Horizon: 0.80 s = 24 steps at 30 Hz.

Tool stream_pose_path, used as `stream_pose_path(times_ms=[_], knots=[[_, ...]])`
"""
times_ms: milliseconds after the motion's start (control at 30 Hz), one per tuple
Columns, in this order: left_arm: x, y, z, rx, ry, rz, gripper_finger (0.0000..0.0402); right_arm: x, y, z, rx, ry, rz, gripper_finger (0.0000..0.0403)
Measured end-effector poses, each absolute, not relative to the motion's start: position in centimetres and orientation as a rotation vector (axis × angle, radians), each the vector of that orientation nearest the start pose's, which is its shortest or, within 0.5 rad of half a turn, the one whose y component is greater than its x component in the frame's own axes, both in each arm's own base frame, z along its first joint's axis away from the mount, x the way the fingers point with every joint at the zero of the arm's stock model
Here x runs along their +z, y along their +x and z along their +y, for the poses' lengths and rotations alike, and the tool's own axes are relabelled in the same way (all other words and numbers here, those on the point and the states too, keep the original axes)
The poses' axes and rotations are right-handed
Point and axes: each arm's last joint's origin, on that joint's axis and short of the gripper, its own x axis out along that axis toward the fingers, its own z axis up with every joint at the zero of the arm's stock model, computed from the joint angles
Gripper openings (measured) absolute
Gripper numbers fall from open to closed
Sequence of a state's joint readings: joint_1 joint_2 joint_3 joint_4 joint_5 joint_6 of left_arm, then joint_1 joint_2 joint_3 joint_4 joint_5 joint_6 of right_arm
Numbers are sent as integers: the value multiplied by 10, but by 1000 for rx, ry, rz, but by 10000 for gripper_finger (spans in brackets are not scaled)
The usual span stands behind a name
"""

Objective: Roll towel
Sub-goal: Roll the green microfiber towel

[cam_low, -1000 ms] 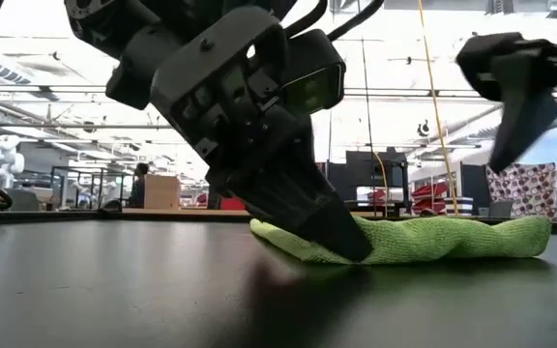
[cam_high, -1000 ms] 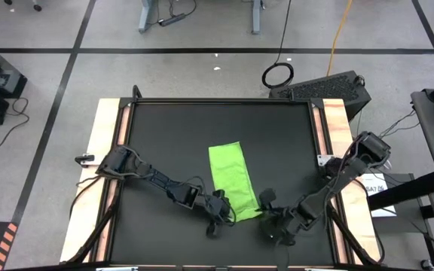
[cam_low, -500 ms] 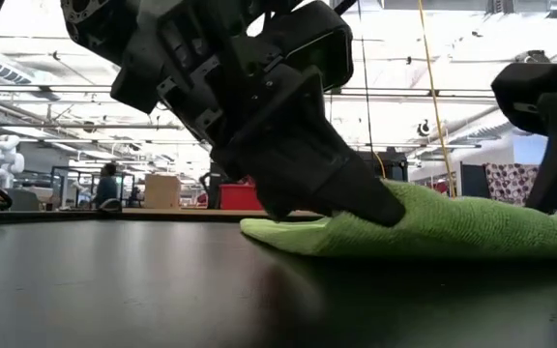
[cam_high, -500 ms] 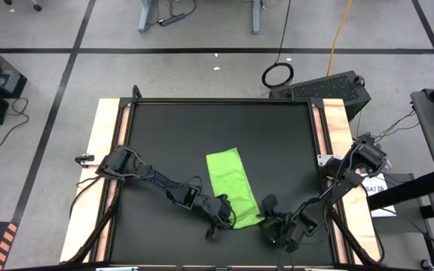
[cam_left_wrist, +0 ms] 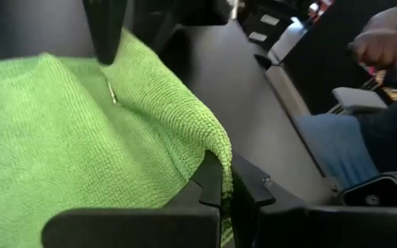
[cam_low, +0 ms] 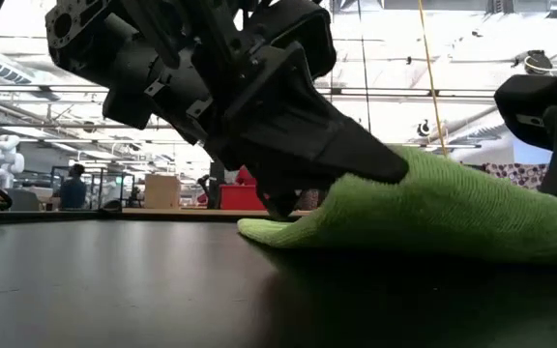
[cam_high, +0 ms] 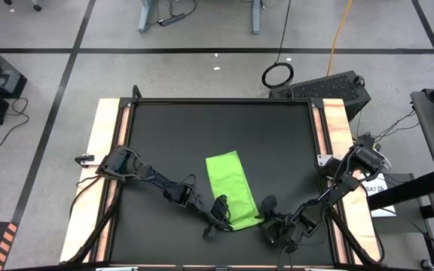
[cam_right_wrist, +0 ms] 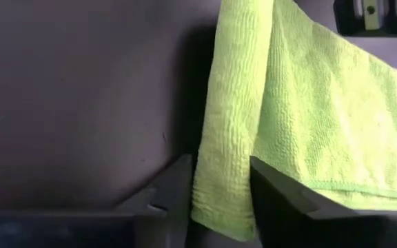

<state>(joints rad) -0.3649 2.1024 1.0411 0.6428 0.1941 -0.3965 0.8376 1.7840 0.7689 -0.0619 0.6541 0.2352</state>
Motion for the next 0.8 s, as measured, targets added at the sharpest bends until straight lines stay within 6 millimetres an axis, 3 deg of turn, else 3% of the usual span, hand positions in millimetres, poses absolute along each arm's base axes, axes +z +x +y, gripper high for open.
stream_pose_path(times_ms=[267, 500, 800], knots=[[102, 377, -158, -493, -342, 563, 10, 105, 230, 200, 138, -420, 804, 13], [96, 369, -167, -503, -321, 644, 50, 106, 248, 181, 272, -177, 922, 5], [98, 365, -174, -460, -236, 640, 151, 120, 259, 159, 504, 130, 1040, 2]])
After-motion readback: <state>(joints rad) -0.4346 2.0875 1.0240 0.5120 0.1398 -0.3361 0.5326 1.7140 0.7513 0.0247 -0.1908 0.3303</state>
